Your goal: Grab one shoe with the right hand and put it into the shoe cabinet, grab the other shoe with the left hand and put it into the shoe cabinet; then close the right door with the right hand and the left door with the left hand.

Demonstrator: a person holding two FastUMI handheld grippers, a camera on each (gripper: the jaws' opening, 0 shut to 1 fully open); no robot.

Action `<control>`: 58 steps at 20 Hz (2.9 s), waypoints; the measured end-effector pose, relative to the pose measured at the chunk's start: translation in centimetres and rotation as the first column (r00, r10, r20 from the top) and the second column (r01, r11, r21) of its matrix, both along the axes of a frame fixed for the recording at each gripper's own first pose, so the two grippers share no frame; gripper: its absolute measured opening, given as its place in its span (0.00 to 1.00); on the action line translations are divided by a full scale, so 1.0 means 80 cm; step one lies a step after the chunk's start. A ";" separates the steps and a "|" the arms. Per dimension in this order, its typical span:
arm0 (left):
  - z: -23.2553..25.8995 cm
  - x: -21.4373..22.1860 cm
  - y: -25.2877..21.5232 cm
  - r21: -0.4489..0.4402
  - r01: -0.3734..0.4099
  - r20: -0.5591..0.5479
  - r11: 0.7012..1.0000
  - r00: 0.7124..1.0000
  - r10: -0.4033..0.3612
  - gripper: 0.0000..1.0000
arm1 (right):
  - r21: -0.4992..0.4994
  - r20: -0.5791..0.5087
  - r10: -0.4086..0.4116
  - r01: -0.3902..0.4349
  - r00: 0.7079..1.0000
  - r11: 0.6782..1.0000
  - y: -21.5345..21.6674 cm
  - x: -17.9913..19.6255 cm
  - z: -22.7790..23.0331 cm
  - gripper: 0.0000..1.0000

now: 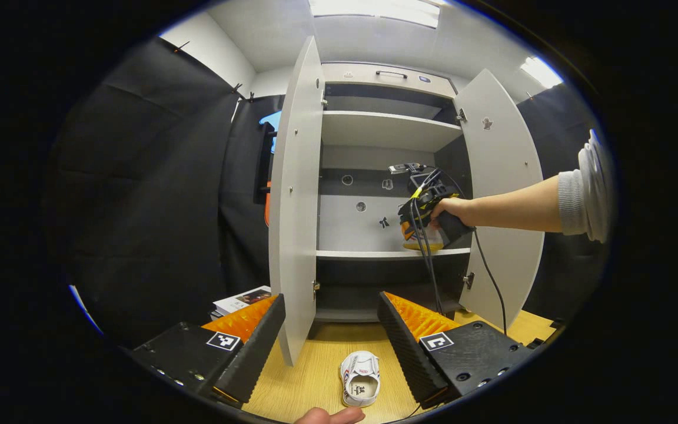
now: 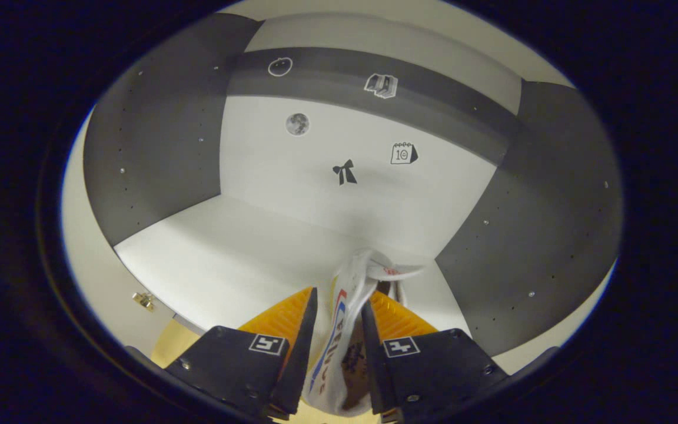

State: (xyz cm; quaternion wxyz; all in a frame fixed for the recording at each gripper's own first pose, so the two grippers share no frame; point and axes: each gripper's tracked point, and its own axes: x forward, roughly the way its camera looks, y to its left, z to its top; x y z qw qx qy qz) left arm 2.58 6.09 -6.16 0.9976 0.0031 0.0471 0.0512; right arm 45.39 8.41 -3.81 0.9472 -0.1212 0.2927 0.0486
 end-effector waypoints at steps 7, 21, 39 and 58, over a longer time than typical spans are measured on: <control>0.004 0.001 -0.013 -0.009 0.028 0.014 1.000 1.000 -0.028 0.95 | -0.040 0.230 0.075 -0.068 0.970 0.997 -0.002 -0.081 0.083 0.54; -0.040 -0.001 -0.040 0.005 0.080 -0.037 0.997 0.996 -0.080 0.95 | 0.197 0.590 -0.086 -0.040 0.803 0.980 -0.080 -0.433 0.065 0.71; -0.308 -0.004 -0.029 -0.061 0.108 -0.549 0.992 0.827 -0.124 0.95 | 0.251 0.424 -0.153 0.046 0.893 0.967 -0.161 -0.545 -0.065 1.00; -0.404 0.082 -0.017 -0.093 0.068 -0.657 0.993 0.745 -0.113 0.89 | 0.250 0.284 -0.201 0.129 0.938 0.959 -0.195 -0.517 -0.125 1.00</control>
